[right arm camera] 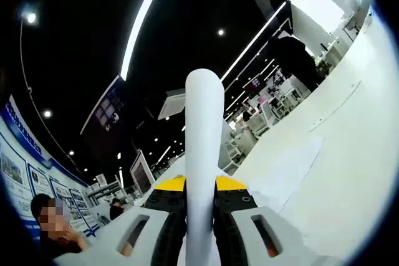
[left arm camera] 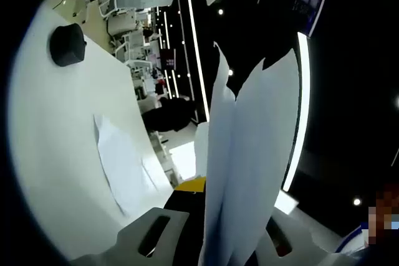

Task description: Organize the stack of printing papers by aligning and flattening the scattered papers on the table

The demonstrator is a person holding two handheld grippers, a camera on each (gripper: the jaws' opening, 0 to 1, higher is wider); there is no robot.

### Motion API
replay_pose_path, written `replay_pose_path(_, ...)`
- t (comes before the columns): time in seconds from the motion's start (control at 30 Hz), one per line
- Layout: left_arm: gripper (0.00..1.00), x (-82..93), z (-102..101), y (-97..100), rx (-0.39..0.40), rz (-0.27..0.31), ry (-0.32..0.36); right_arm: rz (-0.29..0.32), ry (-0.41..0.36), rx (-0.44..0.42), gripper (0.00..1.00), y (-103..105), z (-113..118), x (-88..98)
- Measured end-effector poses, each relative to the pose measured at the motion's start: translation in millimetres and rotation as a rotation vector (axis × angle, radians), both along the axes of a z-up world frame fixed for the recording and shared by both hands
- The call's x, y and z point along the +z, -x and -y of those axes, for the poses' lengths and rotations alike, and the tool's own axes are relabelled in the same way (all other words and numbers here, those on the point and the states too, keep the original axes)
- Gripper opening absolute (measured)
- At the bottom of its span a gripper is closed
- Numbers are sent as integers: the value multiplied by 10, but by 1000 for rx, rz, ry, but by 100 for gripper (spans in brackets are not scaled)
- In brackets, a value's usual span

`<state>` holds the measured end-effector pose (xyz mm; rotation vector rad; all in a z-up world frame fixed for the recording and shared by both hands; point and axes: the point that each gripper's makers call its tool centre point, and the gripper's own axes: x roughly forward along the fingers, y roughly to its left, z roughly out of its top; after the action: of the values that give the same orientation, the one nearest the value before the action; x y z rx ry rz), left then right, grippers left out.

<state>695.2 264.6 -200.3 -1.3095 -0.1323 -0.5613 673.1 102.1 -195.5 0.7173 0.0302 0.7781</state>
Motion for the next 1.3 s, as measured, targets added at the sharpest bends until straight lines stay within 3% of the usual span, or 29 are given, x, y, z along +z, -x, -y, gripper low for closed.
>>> replay_pose_path(0.47, 10, -4, 8, -9, 2, -4, 1, -58, -1, 29, 10, 110, -165, -178)
replay_pose_path(1.3, 10, 2, 27, -15, 2, -5, 0, -125, -31, 143, 10, 313, -401, -304)
